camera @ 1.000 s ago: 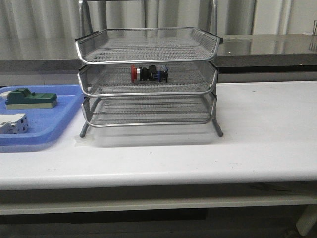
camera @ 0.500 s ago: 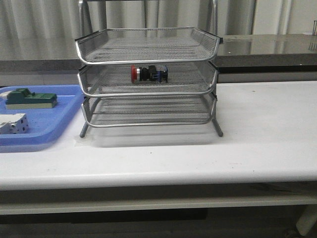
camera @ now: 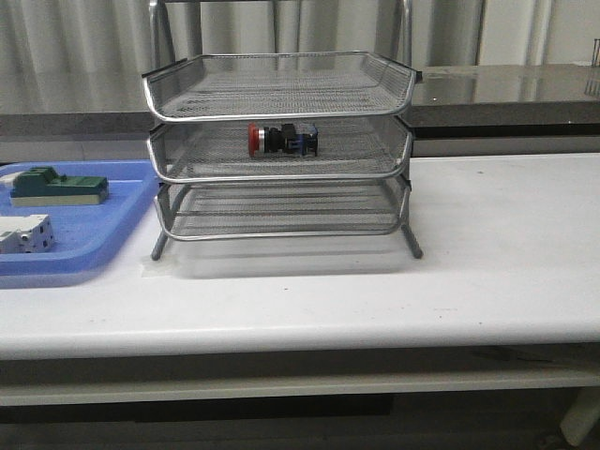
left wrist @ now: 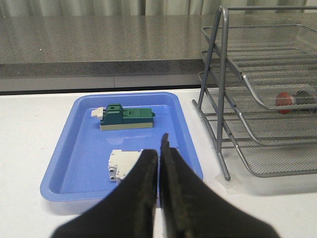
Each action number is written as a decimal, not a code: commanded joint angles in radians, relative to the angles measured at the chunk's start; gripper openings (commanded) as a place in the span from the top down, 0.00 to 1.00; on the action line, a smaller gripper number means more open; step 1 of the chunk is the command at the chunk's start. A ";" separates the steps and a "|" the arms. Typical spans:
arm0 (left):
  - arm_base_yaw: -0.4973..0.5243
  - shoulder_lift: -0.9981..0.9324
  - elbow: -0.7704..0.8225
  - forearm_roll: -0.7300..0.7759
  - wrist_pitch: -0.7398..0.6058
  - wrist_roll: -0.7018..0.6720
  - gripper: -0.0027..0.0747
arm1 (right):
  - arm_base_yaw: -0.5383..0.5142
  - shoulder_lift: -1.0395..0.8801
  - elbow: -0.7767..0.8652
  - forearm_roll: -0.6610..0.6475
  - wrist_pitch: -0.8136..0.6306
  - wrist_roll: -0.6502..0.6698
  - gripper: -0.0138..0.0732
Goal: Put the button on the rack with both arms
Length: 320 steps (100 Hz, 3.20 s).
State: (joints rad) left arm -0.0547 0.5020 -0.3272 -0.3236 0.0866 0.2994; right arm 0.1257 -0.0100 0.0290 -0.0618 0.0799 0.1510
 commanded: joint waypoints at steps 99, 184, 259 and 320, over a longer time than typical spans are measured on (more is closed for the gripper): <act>0.007 0.005 -0.027 -0.011 -0.073 -0.008 0.96 | -0.006 -0.019 -0.018 -0.007 -0.089 0.000 0.92; 0.007 -0.299 0.165 0.333 -0.073 -0.331 0.96 | -0.006 -0.019 -0.018 -0.007 -0.089 0.000 0.92; 0.007 -0.540 0.360 0.379 -0.087 -0.402 0.96 | -0.006 -0.019 -0.018 -0.007 -0.089 0.000 0.92; 0.007 -0.540 0.375 0.380 -0.127 -0.402 0.96 | -0.006 -0.019 -0.018 -0.007 -0.089 0.000 0.92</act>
State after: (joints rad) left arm -0.0547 -0.0048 0.0017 0.0540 0.0408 -0.0936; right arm 0.1257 -0.0100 0.0290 -0.0618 0.0779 0.1515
